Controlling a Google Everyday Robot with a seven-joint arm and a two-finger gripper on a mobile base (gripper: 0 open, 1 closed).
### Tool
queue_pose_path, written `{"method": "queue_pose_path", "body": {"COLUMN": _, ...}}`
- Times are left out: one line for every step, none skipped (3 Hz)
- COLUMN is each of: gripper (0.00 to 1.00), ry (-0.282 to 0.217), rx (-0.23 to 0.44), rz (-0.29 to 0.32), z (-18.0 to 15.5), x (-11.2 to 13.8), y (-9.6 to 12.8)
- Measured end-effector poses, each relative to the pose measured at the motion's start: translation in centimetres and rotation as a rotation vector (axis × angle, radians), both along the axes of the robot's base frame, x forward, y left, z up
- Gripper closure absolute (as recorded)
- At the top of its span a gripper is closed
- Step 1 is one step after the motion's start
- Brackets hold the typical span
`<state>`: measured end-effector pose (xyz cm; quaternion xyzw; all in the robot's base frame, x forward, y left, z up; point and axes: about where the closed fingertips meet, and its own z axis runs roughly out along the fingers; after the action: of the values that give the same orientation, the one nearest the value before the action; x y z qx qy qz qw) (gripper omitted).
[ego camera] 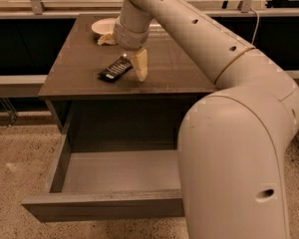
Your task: Pick rxbar chocolate from top drawer and place on counter
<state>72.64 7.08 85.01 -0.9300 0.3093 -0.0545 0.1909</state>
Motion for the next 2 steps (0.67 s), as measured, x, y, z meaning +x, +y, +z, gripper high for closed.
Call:
{"method": "queue_pose_path", "body": {"gripper": 0.0, "ry": -0.037, "rx": 0.106, "rz": -0.037, "z": 3.2, "x": -1.0, "y": -2.3}}
{"method": "queue_pose_path", "body": {"gripper": 0.0, "ry": -0.085, "rx": 0.201, "rz": -0.115, "z": 6.9, "x": -2.1, "y": -6.7}}
